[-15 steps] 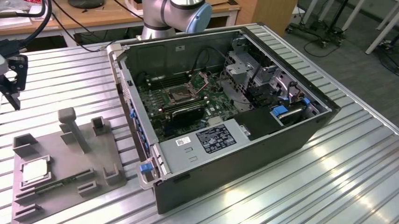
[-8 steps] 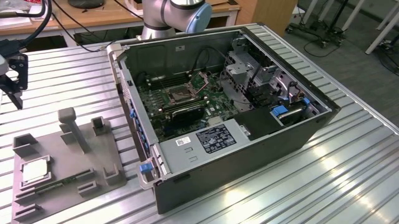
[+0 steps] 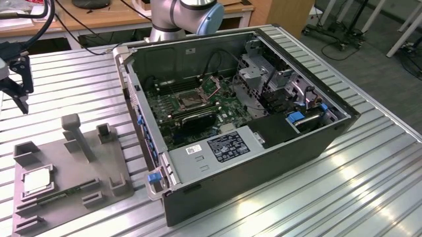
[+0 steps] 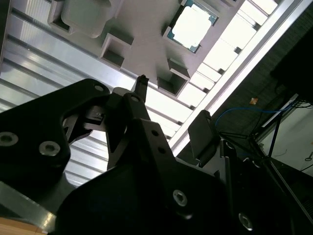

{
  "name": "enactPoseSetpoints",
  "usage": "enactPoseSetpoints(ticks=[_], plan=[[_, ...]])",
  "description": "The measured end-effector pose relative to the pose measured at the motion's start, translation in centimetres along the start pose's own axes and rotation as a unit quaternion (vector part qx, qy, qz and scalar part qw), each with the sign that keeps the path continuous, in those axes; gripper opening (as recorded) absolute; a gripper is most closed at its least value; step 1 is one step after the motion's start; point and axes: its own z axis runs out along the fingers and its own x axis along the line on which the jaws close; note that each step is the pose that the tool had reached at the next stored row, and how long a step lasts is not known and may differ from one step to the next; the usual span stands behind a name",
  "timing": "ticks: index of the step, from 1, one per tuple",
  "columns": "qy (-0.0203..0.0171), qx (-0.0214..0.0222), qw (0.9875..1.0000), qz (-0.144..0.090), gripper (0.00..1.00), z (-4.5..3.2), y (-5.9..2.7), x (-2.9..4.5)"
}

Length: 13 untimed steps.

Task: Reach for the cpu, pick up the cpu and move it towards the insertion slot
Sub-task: 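Pick up the cpu and move it towards the insertion slot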

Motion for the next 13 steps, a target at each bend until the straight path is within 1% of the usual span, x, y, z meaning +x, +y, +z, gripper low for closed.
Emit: enactPoseSetpoints(ticks=[13], plan=[[0.0000,0.0000,1.0000,0.000,0.61,0.30,-0.01,-0.01]])
